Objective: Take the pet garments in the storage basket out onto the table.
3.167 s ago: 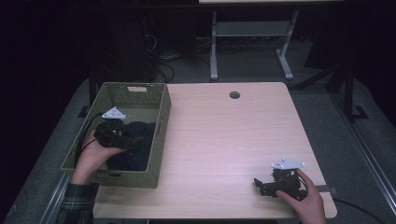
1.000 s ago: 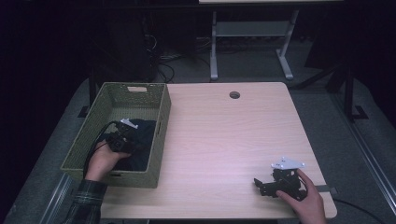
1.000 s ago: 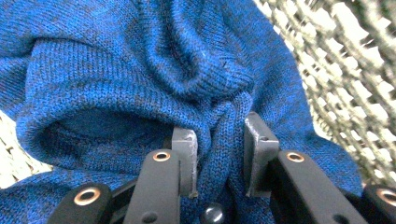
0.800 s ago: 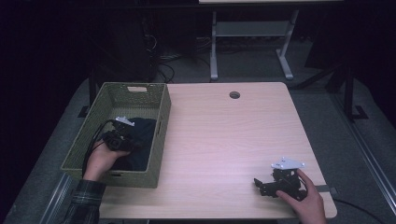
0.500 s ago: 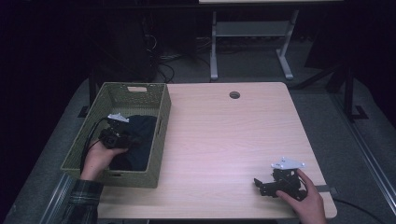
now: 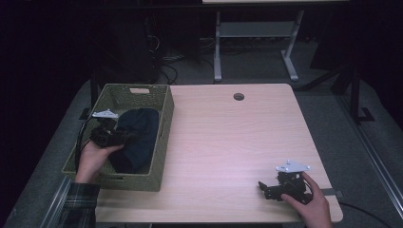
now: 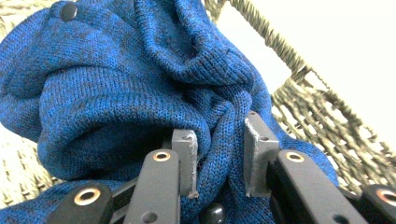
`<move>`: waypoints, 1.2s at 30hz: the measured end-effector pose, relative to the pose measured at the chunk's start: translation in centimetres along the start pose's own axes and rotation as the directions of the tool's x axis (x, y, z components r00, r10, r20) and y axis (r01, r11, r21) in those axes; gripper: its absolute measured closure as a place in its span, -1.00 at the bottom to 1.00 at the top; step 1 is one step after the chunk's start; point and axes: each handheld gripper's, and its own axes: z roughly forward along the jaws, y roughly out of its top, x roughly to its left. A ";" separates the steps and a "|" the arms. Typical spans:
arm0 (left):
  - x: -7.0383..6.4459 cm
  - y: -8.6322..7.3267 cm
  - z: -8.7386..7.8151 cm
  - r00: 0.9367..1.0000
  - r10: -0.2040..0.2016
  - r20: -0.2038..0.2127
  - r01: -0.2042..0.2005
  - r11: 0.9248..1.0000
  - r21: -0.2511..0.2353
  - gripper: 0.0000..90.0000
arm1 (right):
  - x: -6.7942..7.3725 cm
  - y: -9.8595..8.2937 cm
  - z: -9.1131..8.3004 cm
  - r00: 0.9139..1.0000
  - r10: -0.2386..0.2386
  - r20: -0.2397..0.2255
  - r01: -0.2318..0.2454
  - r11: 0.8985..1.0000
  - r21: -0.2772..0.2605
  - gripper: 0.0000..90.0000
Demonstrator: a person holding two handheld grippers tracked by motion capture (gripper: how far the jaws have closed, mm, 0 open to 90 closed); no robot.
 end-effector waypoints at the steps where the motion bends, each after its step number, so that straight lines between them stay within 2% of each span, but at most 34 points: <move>1: 0.1 0.1 -0.5 1.000 -0.013 0.007 0.013 0.999 -0.029 0.56 | 0.0 0.0 0.0 1.000 0.000 0.000 0.000 1.000 0.000 -1.00; 9: 0.1 0.7 -2.4 0.999 -0.008 0.031 0.012 0.993 -0.119 0.56 | 0.0 0.0 0.0 1.000 0.000 0.000 0.000 1.000 0.000 -1.00; 10: 0.1 0.7 -2.4 0.999 -0.008 0.031 0.012 0.993 -0.119 0.56 | 0.0 0.0 0.0 1.000 0.000 0.000 0.000 1.000 0.000 -1.00; 11: 0.0 0.8 -2.8 0.999 -0.006 0.038 0.011 0.990 -0.140 0.56 | 0.0 0.0 0.0 1.000 0.000 0.000 0.000 1.000 0.000 -1.00; 23: -0.9 2.0 -4.8 0.998 0.029 0.063 -0.014 0.973 -0.228 0.57 | 0.0 0.0 0.0 1.000 -0.001 0.000 0.001 1.000 0.000 -1.00; 28: -1.6 3.0 -5.7 0.995 0.057 0.084 -0.032 0.961 -0.276 0.56 | 0.0 0.0 0.0 1.000 -0.001 -0.001 0.001 1.000 0.000 -1.00; 30: -1.8 3.2 -5.8 0.994 0.063 0.085 -0.037 0.959 -0.281 0.56 | 0.0 0.0 0.0 1.000 -0.002 0.000 0.002 1.000 0.001 -1.00; 33: -2.2 3.7 -6.1 0.993 0.075 0.096 -0.042 0.952 -0.304 0.56 | 0.0 0.0 0.0 1.000 -0.002 0.000 0.002 1.000 0.000 -1.00; 34: -2.5 4.0 -6.3 0.991 0.083 0.107 -0.045 0.947 -0.317 0.56 | 0.0 0.0 0.0 1.000 -0.002 -0.001 0.002 1.000 0.001 -1.00; 36: -2.8 4.3 -6.5 0.989 0.094 0.113 -0.053 0.944 -0.327 0.56 | 0.0 0.0 0.0 1.000 -0.002 -0.001 0.002 1.000 0.001 -1.00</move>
